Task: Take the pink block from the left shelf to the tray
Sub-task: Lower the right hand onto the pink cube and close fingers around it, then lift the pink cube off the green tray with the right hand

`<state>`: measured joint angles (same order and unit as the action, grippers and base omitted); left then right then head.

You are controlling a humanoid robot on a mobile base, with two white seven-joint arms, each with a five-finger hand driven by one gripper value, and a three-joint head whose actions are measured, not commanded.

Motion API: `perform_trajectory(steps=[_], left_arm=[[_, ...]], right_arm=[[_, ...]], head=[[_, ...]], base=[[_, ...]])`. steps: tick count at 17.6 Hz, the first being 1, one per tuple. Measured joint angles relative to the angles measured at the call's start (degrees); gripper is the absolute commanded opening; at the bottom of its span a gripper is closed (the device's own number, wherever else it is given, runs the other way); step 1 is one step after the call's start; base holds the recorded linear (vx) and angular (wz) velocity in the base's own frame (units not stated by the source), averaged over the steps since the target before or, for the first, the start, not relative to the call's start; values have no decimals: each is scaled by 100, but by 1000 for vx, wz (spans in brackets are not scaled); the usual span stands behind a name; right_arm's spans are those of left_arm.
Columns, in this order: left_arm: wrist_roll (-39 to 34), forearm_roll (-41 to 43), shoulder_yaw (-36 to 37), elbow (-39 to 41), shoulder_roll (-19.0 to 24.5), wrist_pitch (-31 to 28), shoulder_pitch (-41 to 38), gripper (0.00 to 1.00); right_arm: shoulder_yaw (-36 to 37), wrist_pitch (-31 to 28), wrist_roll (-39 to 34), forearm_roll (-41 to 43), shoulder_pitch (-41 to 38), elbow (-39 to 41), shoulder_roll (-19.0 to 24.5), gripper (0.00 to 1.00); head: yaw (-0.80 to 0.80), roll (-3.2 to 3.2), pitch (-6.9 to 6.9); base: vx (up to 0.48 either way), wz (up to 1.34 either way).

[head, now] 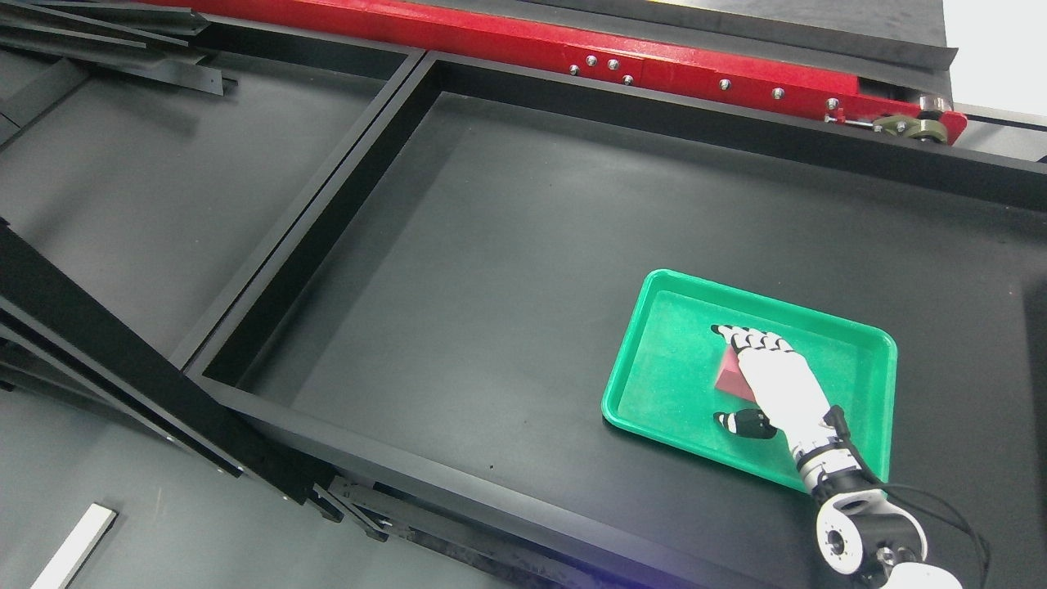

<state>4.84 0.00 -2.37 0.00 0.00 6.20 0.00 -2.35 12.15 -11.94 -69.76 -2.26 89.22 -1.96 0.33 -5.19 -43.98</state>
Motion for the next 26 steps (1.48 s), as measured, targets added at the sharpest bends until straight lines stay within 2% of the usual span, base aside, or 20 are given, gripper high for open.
perform_trajectory(steps=[2,5,7,10,13,18,26], left_arm=[[0,0,0,0,0,0,0,100],[0,0,0,0,0,0,0,100],[0,0,0,0,0,0,0,100],[0,0,0,0,0,0,0,100],[0,0,0,0,0,0,0,100],[0,0,0,0,0,0,0,100],[0,0,0,0,0,0,0,100]], right_arm=[[-23,-8,-16,-1,72,-84,-27,88],[-51,-12,-4,0,138,-180,-54,59],[-66,-24,43,21,168,-238,-73,29],[-69,31,-66,283,199,-298,-97,7],[-70,114,-196,550,212,-341,-129,2],[-50,162,-239,773,218,-391,-178,2],[221,234,718,1069,260,-311,-218,2]], head=[[0,0,0],[0,0,0],[0,0,0],[0,0,0],[0,0,0],[0,0,0],[0,0,0]], base=[[0,0],[0,0],[0,0],[0,0],[0,0],[0,0],[0,0]])
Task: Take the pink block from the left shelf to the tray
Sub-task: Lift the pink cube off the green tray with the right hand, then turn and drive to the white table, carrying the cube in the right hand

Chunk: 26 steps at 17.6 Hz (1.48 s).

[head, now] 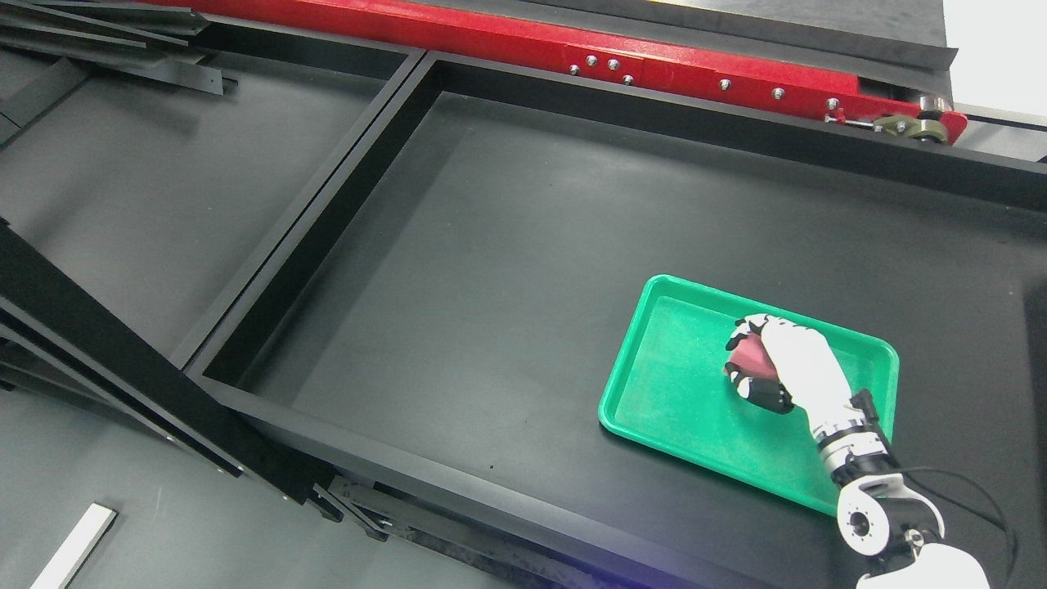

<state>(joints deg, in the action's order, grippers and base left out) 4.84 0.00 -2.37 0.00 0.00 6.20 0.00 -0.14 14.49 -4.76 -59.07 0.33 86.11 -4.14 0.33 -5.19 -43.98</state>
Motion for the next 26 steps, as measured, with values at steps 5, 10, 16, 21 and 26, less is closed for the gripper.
perform_trajectory(steps=[5,10,16,21,26], left_arm=[[0,0,0,0,0,0,0,100],[0,0,0,0,0,0,1,100],[0,0,0,0,0,0,0,100],[0,0,0,0,0,0,0,100],[-1,0,0,0,0,0,-1,100]], right_arm=[[336,401,787,508,-22,245,11,2],[691,745,1032,928,-30,539,39,2],[928,830,1074,1112,-33,731,137,3],[1026,858,1053,1163,-33,824,239,3],[1088,863,1037,1183,-33,883,306,3]], head=[[0,0,0],[0,0,0],[0,0,0],[0,0,0],[0,0,0]], base=[[-3,6],[-38,99],[-112,472],[-189,987],[-197,1158]])
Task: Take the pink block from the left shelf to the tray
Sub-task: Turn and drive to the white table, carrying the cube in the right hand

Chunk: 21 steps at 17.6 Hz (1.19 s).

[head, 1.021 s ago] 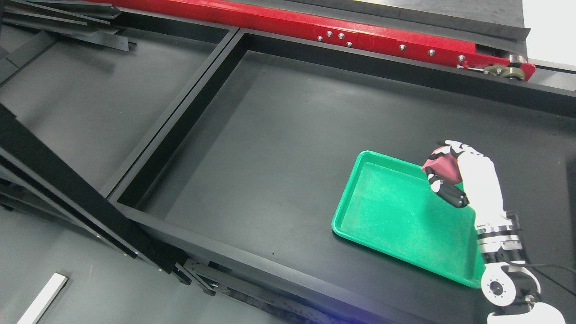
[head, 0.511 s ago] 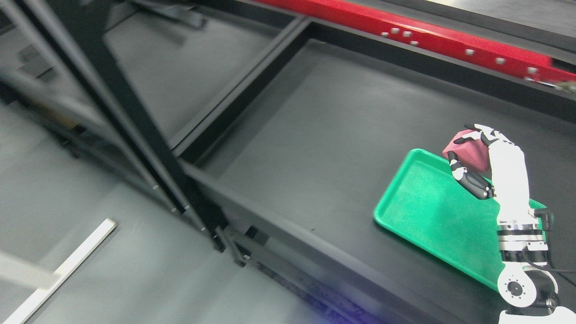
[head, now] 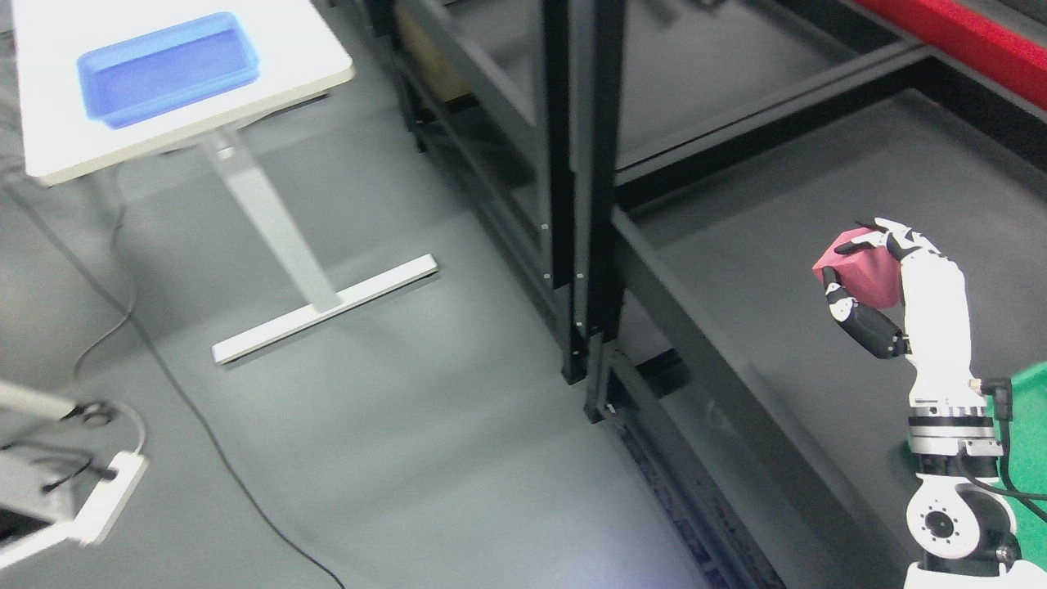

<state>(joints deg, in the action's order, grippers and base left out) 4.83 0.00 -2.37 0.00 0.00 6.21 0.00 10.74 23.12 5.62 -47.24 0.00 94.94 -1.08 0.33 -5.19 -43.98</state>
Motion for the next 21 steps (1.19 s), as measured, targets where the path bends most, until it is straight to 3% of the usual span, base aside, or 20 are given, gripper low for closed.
perform_trajectory(steps=[10,21], left_arm=[[0,0,0,0,0,0,-1,100],[0,0,0,0,0,0,1,100]], right_arm=[[61,43,-10,10,0,62,71,3],[20,47,-24,13,0,84,95,3]], head=[[0,0,-1],[0,0,-1]], base=[[-160,1075],[73,328]])
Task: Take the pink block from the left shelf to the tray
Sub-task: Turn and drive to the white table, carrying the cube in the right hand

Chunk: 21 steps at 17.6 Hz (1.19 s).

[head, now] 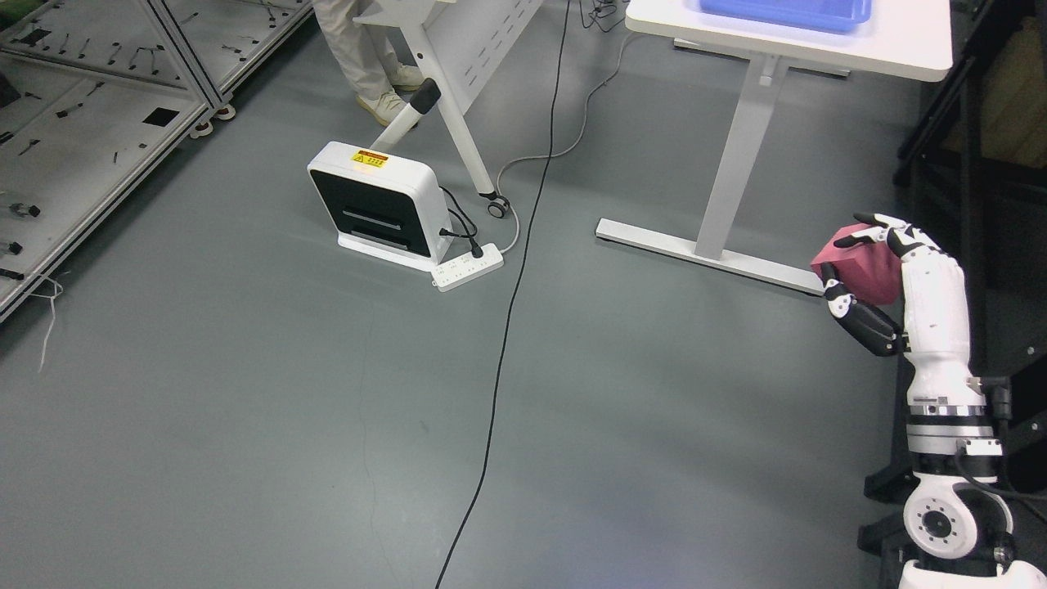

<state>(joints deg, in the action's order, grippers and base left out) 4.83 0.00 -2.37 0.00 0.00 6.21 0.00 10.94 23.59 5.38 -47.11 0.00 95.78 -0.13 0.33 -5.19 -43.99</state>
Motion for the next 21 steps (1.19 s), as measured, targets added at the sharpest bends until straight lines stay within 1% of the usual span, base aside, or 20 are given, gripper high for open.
perform_trajectory(steps=[8,21], left_arm=[[0,0,0,0,0,0,0,100],[0,0,0,0,0,0,1,100]], right_arm=[[-9,0,-1,0,-1,6,8,3],[-20,1,-7,0,0,9,11,4]], head=[[0,0,0],[0,0,0]], base=[[253,-16],[393,-129]])
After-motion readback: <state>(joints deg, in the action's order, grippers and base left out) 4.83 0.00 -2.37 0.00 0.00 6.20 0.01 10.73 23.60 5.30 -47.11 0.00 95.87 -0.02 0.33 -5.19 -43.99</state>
